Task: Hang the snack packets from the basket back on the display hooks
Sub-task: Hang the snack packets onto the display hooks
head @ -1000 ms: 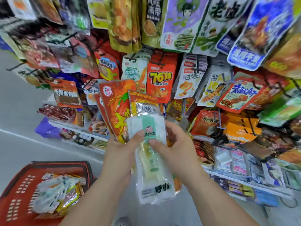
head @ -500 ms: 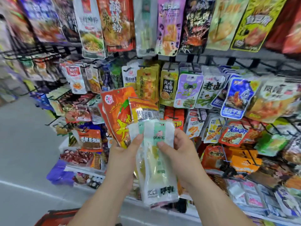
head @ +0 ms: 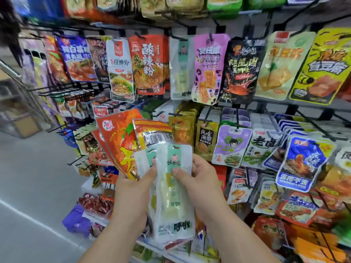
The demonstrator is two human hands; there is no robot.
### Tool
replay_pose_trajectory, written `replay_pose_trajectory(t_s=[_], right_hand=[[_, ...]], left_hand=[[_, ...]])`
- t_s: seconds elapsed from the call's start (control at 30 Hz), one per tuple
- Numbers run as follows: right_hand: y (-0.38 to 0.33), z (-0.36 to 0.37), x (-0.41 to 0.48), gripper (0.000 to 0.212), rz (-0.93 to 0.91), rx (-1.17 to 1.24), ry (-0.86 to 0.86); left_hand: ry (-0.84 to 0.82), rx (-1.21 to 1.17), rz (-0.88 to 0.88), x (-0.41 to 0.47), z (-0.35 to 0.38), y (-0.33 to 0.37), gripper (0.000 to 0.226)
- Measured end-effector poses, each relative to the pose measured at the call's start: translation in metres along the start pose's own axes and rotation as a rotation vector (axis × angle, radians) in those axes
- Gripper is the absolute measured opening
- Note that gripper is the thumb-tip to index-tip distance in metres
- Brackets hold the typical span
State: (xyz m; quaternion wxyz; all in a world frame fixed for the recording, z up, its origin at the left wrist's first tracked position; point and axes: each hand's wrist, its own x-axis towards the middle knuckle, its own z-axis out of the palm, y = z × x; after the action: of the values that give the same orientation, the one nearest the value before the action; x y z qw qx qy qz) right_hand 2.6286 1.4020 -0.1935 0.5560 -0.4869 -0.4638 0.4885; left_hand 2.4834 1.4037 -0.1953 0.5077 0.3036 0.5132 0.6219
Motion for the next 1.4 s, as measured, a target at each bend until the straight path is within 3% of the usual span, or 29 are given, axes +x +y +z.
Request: replay_pose_trajectory(t_s=[0.1,0.37,0.57,0.73,0.9,1.07,1.17,1.4], right_hand=[[-0.017,0.007,0.014,0.029,-0.019,-0.006,-0.045],[-0.073,0.023,0.051,0.019,-0.2,-0.105,0.035],[-0.098,0.037,0.069,0.021,-0.269,-0.066,0.191],[-0.129,0.047,0.085,0.016,-0.342,-0.066,0.266],[-0.166,0.057,0.105,0.01,-0.392,-0.067,0.328],[-0.18,0.067,0.13,0.034,-0.447,-0.205,0.427],[-0.181,0.069,0.14,0.034,-0.443,-0.231,0.491],[-0.176,0.072,0.158,0.056,-0.402,-0.257,0.535]], left_hand=[[0.005,-0.003,0.047,0.014,0.0,0.014,0.034],[-0.074,-0.052,0.213,0.061,0.009,0.072,0.036],[-0.132,-0.085,0.242,0.095,0.011,0.103,0.024],[-0.171,-0.104,0.202,0.112,0.006,0.118,0.031],[-0.224,-0.097,0.167,0.131,-0.004,0.124,0.024],[-0.234,-0.105,0.174,0.146,-0.01,0.126,0.034],[-0.238,-0.087,0.18,0.155,-0.013,0.126,0.042],[-0.244,-0.092,0.155,0.169,-0.017,0.122,0.039]])
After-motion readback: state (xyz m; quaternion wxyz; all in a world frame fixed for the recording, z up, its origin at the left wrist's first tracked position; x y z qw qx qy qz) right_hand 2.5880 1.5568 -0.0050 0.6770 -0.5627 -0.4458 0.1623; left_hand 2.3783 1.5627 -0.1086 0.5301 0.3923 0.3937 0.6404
